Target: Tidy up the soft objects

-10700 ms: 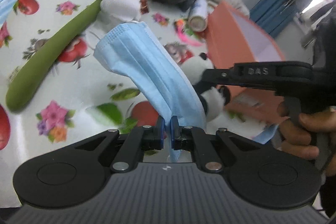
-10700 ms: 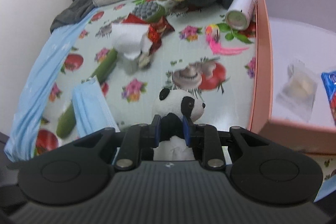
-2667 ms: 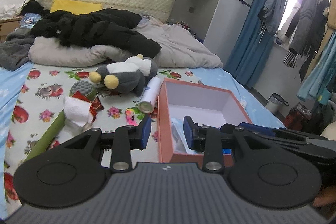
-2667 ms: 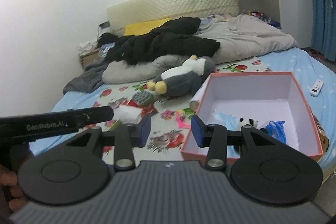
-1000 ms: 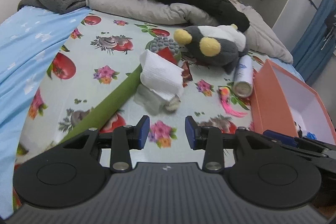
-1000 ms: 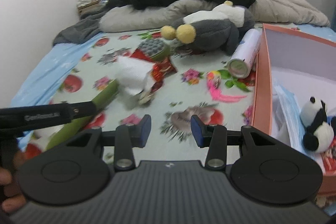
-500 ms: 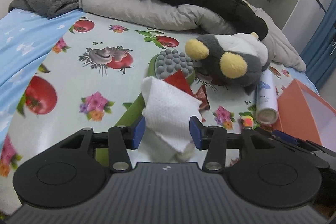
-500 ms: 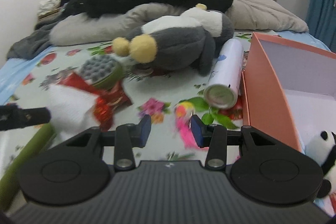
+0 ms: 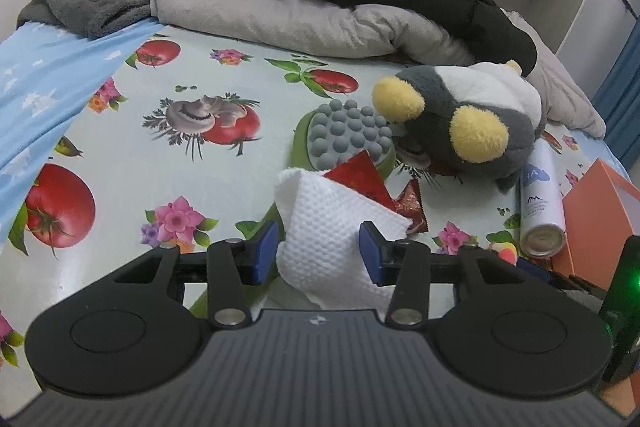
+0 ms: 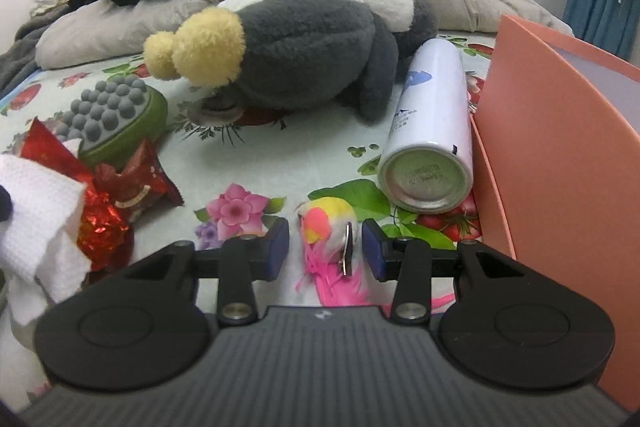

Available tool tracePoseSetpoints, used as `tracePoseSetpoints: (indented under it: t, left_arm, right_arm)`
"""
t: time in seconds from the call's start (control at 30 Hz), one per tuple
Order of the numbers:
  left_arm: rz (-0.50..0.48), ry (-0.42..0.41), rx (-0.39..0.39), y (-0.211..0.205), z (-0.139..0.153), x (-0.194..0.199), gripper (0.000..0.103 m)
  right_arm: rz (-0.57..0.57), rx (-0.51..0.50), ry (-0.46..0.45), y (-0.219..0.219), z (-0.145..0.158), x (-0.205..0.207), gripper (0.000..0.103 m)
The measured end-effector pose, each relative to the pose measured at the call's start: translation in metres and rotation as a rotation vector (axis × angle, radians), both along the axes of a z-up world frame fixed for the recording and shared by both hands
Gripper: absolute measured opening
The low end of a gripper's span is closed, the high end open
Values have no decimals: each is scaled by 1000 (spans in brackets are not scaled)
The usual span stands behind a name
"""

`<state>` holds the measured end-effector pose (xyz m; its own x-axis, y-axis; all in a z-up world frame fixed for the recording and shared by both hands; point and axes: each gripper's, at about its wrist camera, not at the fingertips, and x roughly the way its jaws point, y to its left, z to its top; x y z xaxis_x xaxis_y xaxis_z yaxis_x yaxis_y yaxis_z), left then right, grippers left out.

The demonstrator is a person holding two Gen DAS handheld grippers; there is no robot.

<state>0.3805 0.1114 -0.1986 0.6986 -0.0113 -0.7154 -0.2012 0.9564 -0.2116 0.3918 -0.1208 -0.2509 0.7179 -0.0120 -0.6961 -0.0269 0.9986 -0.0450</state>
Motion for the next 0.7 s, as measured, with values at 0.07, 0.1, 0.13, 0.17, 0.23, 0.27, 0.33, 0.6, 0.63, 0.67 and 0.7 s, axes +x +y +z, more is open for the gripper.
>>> tracePoseSetpoints:
  t: [0.07,0.1,0.13,0.17,0.23,0.27,0.33,0.6,0.63,0.67,0.7]
  left_arm:
    - [-10,3,0,-3,0,-1,38]
    - [-14,1,-3,-4,0,-1,36]
    - [-20,2,-5,-5,0,-2,27]
    - [-25,2,-8,-7,1,-3,19]
    - [-32,-7,-8,-9,4,-7,11]
    - [-35,-12,-7,-10,6,-9,7]
    - [-43,-24,-10,-13,12,-14,6]
    - [-58,-73,-25,-26,43,-50,4]
    - [-58,-78,-29,-28,46,-56,4]
    - [-59,-83,-34,-30,50,-62,4]
    - [-59,-86,-38,-32,53,-69,4]
  right_arm:
    - [5,-1,4,1,1,0,33]
    - [6,3,5,2,2,-1,33]
    - [7,7,5,1,2,-1,32]
    - [8,10,4,2,4,-2,32]
    - [9,16,-1,2,7,-5,32]
    - [12,19,-5,2,9,-7,32]
    - [22,21,-15,3,15,-12,32]
    - [75,39,-48,4,46,-45,32]
    - [84,38,-52,4,50,-51,32]
    - [90,37,-56,4,54,-56,32]
    - [94,32,-61,3,58,-62,32]
